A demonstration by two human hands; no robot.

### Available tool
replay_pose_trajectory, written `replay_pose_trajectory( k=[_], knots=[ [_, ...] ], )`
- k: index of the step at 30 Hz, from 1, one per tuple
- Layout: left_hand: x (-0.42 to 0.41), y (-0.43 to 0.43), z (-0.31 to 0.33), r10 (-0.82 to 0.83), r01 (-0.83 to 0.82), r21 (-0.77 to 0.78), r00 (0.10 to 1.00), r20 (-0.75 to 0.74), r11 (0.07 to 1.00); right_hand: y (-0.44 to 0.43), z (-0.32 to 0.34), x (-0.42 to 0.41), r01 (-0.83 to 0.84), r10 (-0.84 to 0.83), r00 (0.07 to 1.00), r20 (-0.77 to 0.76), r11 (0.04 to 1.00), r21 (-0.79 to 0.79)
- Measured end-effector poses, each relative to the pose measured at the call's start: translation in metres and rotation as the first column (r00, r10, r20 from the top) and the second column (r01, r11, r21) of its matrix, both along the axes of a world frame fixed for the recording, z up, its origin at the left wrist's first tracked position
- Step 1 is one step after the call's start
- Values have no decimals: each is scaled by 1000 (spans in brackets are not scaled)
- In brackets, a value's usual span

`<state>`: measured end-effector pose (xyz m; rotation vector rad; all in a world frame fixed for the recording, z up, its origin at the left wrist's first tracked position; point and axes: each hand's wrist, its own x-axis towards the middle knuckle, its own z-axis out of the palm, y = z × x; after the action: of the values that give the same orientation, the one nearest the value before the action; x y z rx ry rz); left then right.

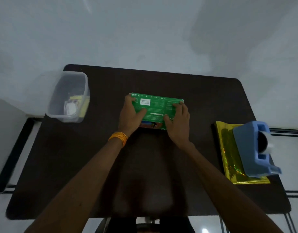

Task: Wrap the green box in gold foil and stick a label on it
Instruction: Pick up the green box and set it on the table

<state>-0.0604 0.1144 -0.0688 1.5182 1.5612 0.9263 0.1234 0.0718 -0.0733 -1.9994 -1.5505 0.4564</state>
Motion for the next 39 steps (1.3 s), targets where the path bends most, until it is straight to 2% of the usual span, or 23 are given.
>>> replay_pose_trajectory(
  k=[6,10,12,14,18,21,23,25,27,28,31,39],
  knots=[
    [-21,-5,-5,84,-86,52,996,24,995,-17,-7,-11,-15,10,997,75,997,73],
    [-36,6,-6,33,-3,120,967,-254,993,-21,-12,-14,-71,55,993,107,986,149],
    [-41,7,-9,36,6,146,958,-283,989,-18,-11,-12,-102,89,992,89,983,153],
    [-46,3,-15,34,7,162,967,-254,987,-16,-10,-10,-136,129,990,59,978,159],
    [-65,-26,-26,89,-80,172,995,-44,982,-17,-10,-16,-195,195,981,14,967,165],
    [-77,-75,-32,159,-165,240,986,44,957,-34,-9,-31,-130,143,986,-86,981,146],
    [-87,-112,-31,196,-201,262,980,45,944,-55,-13,-50,-34,66,972,-227,989,143],
    [-101,-140,-30,227,-223,270,974,16,937,-78,-21,-78,16,53,894,-445,988,151],
    [-114,-160,-26,225,-216,262,974,-6,941,-94,-32,-106,-46,143,749,-647,985,164],
    [-121,-169,-25,207,-197,239,978,-16,951,-104,-36,-121,-84,171,693,-700,984,157],
    [-145,-191,-23,195,-196,169,981,25,966,-118,-37,-154,-194,235,626,-744,970,143],
    [-213,-227,-29,417,-422,209,906,71,882,-128,-44,-237,-402,376,543,-751,901,161]
  ],
)
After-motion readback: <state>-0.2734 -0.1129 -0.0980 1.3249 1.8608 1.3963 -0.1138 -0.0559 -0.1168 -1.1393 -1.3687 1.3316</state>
